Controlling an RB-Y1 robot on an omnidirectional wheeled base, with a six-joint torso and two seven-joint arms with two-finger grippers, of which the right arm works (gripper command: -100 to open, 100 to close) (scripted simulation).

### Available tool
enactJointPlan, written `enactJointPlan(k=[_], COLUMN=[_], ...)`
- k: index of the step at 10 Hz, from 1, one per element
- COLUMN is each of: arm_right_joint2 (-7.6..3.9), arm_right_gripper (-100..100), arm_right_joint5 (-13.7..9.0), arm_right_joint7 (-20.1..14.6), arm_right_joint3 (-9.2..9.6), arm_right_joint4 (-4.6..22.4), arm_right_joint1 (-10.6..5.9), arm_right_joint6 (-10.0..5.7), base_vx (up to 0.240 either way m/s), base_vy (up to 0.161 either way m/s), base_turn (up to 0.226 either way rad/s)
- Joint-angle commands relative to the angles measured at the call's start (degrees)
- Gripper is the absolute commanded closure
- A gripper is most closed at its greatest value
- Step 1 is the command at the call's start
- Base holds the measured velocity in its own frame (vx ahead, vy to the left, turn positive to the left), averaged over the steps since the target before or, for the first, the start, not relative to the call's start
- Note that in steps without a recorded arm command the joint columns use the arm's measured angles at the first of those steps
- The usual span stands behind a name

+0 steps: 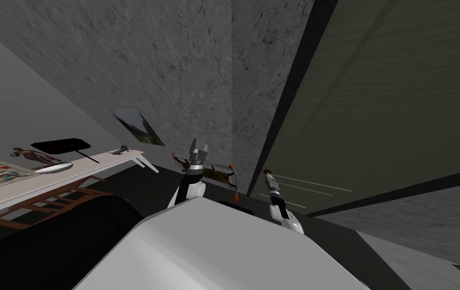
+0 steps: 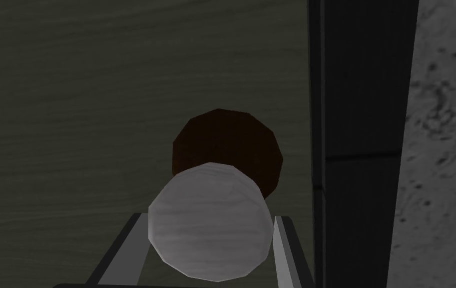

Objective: Pull the door open

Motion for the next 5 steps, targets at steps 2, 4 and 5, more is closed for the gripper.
enactJointPlan(k=[2, 4, 5], arm_right_joint2=[0.18, 0.10, 0.03], arm_right_gripper=[100, 100, 100], arm_right_joint5=[-0.81, -1.23, -1.65], arm_right_joint7=[-4.22, -6.22, -8.07], arm_right_joint3=[0.31, 0.36, 0.40], arm_right_joint4=[-0.45, -0.61, -0.78], arm_right_joint1=[0.69, 0.91, 1.13], arm_right_joint6=[0.10, 0.10, 0.11], base_vx=[-0.022, -0.022, -0.018], base_vy=[-0.008, -0.015, -0.007], base_turn=[0.062, 0.061, 0.055])
